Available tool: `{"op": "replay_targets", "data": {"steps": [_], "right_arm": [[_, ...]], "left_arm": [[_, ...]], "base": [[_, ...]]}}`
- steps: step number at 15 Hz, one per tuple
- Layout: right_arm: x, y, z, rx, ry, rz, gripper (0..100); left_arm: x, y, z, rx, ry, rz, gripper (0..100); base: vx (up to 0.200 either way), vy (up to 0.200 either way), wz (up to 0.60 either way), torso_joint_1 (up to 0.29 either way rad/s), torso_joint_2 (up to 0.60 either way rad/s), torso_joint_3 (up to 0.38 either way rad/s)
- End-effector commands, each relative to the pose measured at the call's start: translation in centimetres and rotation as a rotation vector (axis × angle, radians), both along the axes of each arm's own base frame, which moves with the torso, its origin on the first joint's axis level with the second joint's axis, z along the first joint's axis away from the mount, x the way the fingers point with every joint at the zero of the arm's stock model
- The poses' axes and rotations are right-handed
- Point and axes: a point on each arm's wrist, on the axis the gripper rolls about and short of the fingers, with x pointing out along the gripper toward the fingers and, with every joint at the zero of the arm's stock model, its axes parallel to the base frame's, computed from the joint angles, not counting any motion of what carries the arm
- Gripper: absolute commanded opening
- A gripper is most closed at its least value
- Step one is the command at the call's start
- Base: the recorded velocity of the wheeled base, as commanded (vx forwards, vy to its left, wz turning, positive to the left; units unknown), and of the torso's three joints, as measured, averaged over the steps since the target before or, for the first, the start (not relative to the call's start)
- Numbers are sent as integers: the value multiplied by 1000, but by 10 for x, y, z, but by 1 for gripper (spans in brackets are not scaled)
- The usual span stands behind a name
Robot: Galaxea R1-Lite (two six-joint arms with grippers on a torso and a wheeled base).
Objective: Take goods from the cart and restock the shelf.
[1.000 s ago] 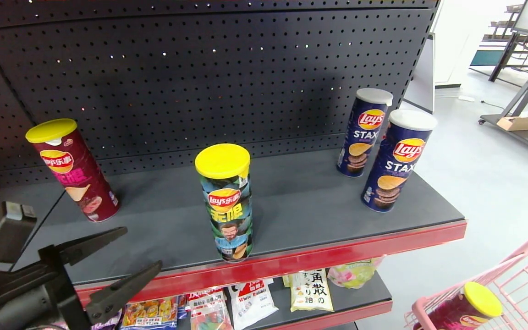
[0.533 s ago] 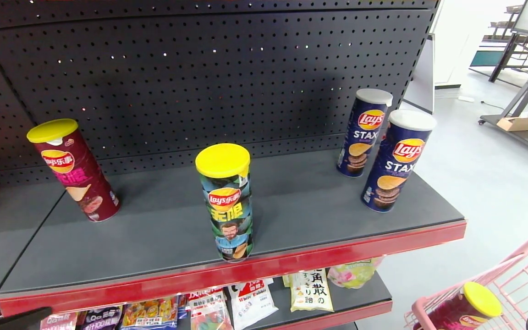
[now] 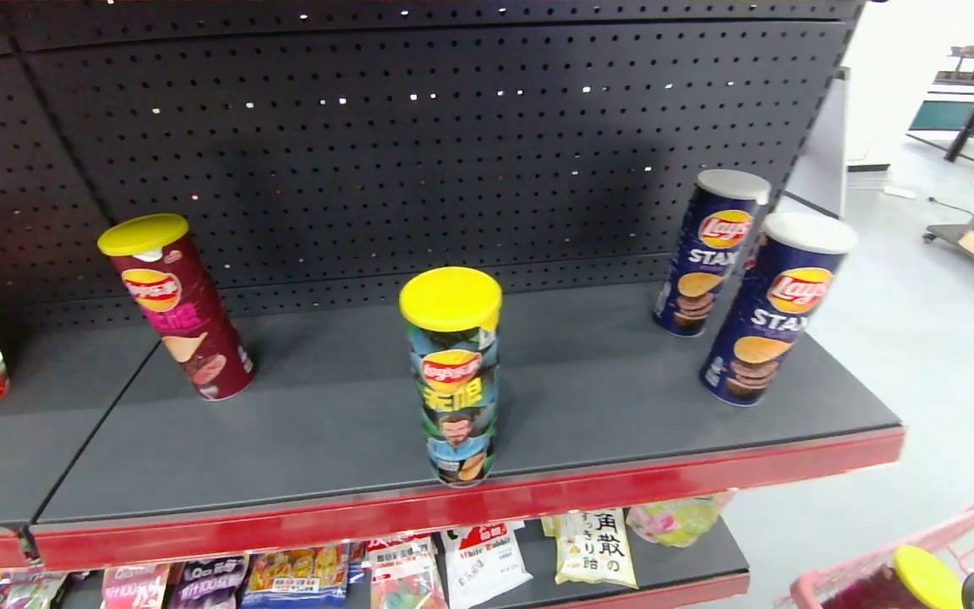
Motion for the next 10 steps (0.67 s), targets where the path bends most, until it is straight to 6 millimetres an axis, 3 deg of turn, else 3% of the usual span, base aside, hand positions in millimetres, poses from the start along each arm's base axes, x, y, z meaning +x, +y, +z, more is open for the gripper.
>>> {"op": "replay_targets", "data": {"steps": [1, 2, 5, 6, 8, 10], "right_arm": [[0, 0, 0, 0, -1, 0, 0], [-2, 0, 0, 0, -7, -3, 0], [6, 2, 11, 10, -1, 62, 0], [17, 5, 24, 17, 13, 108, 0], [59, 15, 54, 35, 10, 191, 0], [103, 29, 71, 49, -10, 288, 0]], "left_arm": [[-6, 0, -6, -20, -19, -9, 100], [-7, -1, -8, -59, -19, -31, 100], [-12, -1, -29, -105, -94, -68, 100], [-16, -1, -35, -105, -115, -71, 100], [-19, -1, -46, -105, -132, -66, 100], [-20, -1, -51, -105, -136, -60, 100]], "base": [[0, 0, 600, 12, -2, -2], [0, 0, 600, 12, 2, -7], [0, 0, 0, 0, 0, 0], [0, 0, 0, 0, 0, 0], [0, 0, 0, 0, 0, 0], [0, 0, 0, 0, 0, 0]]}}
